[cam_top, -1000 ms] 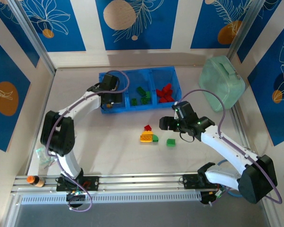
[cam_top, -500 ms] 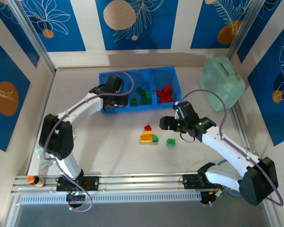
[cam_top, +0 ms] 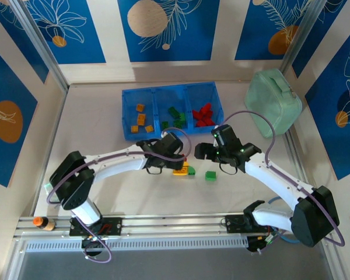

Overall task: Sort the legos into containers by color
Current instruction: Pick up the lego from the center of the table.

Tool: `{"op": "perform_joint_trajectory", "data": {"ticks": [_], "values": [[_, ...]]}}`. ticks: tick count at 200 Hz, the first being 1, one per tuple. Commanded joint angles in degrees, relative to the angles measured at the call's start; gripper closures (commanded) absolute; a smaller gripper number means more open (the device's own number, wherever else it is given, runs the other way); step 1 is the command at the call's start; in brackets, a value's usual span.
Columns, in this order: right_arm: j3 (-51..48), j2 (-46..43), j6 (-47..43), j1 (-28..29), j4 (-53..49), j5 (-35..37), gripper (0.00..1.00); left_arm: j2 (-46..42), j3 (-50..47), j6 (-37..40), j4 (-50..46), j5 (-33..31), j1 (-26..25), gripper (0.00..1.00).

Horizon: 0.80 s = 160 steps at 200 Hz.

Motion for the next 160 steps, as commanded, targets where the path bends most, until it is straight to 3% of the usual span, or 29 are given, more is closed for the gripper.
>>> {"op": "perform_joint_trajectory", "data": {"ticks": [1,121,160], "values": [[-0.22,-0.01,0.98,0.16,0.83,-1.09,0.16,2.74,-1.17,-4.74,4.35,2.25,-1.31,0.21],[-1.91,-1.33,0.84,-0.58,1.01,-0.85,0.16,9.63,-1.09,-6.18,7.53,6.49,-2.76,0.36],[-2.14,-1.33,0.93,-0.75,1.25,-1.03,0.16,9.87,-2.74,-7.02,7.98,6.77,-2.76,0.52]]}}
